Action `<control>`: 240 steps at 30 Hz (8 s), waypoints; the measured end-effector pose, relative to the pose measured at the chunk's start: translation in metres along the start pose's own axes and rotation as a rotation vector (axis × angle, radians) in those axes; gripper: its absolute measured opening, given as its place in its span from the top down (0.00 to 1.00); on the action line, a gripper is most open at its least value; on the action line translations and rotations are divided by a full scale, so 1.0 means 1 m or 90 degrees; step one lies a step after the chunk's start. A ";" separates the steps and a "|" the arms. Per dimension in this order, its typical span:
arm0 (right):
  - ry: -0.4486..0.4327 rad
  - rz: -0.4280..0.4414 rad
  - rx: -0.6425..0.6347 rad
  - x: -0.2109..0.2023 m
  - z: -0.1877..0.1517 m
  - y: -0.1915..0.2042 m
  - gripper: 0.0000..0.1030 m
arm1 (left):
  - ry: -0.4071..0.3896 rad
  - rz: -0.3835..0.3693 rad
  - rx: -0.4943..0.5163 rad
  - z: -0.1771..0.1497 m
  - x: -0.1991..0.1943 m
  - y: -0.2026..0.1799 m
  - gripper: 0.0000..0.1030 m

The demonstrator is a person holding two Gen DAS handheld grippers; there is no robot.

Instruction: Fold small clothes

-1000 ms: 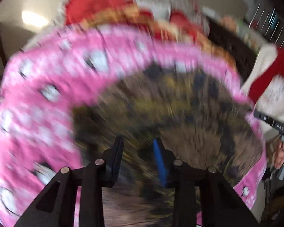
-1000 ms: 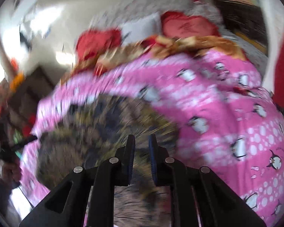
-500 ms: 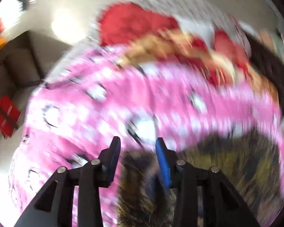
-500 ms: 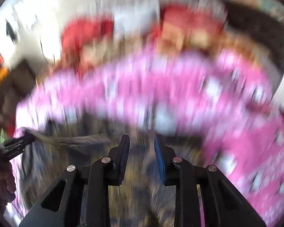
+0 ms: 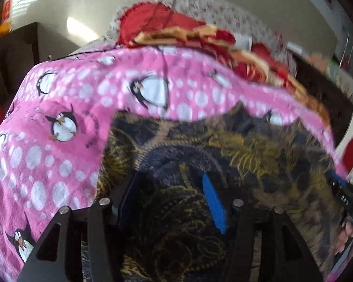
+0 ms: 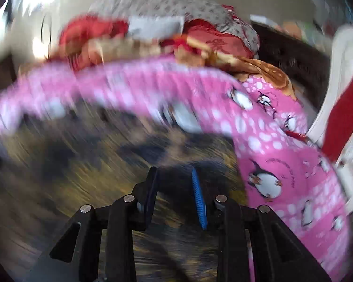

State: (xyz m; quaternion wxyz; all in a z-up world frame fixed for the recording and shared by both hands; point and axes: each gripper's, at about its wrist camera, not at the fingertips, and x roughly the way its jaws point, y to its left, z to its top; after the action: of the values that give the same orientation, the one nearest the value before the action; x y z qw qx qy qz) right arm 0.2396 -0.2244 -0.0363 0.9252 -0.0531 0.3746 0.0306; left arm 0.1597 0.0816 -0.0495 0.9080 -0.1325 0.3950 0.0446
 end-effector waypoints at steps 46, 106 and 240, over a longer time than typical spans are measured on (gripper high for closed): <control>0.037 0.065 -0.022 -0.097 -0.112 0.022 0.41 | -0.010 -0.180 0.101 -0.114 -0.103 0.007 0.18; 0.026 0.050 -0.027 -0.099 -0.114 0.026 0.40 | 0.092 -0.320 -0.103 -0.133 -0.176 0.050 0.05; 0.345 0.258 -0.106 0.008 0.092 -0.039 0.87 | -0.011 -0.296 0.355 -0.154 -0.136 -0.299 0.91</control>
State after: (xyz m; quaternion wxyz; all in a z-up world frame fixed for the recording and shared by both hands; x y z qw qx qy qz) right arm 0.3121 -0.2521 0.0269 0.7594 -0.0594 0.6060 0.2292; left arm 0.0137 -0.2452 0.0102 0.8983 0.0343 0.3439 -0.2713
